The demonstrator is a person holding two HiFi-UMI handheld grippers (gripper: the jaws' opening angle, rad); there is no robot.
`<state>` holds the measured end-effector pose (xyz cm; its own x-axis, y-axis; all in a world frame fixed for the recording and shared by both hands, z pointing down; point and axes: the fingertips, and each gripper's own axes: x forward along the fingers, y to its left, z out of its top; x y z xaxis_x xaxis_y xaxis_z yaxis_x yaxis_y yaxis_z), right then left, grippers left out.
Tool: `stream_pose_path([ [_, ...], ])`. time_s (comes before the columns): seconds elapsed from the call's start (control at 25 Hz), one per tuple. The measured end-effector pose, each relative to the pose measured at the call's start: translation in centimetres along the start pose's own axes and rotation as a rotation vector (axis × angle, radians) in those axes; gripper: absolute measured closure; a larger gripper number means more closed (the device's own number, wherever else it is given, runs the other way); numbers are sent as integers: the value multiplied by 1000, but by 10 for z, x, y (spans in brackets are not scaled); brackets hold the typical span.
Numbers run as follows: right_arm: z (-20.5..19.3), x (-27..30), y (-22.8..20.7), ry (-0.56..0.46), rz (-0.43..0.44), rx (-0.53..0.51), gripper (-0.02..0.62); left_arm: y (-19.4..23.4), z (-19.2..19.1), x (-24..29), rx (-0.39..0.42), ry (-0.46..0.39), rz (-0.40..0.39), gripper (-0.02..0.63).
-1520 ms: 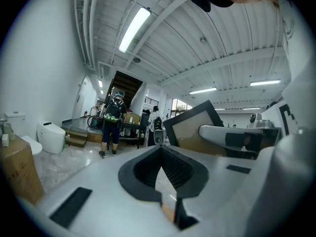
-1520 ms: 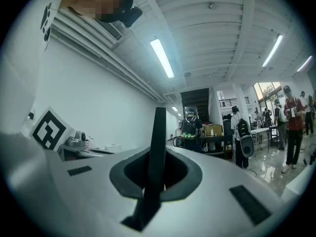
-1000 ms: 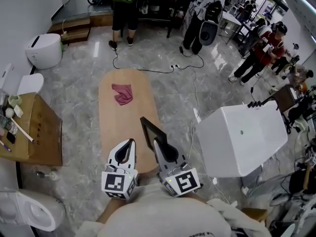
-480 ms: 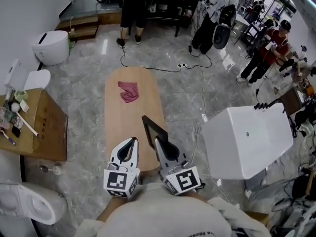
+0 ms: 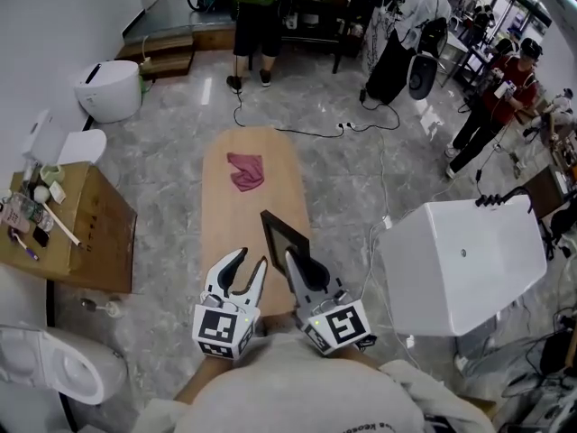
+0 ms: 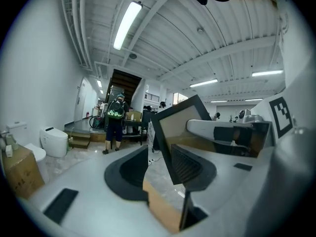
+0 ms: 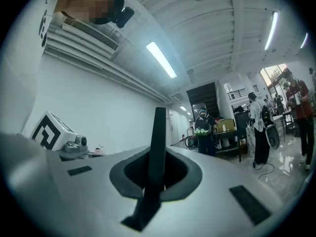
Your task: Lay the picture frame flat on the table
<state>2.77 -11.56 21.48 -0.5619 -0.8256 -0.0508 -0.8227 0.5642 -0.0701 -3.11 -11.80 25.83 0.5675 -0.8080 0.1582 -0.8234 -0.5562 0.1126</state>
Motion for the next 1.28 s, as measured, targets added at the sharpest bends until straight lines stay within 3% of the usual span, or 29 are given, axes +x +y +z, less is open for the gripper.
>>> stream_pose_path([
  [0.4,-11,-6,-3,17,18,57,569,-3,-19,5,-18,73,-35,419],
  [0.64,-18,-4,-3,27,46,97,569,-6,-30,13,-42,111,-110,417],
  [1.28,-47,6,-4,70,115,157,569,4,-66,26,-70,225,-172,417],
])
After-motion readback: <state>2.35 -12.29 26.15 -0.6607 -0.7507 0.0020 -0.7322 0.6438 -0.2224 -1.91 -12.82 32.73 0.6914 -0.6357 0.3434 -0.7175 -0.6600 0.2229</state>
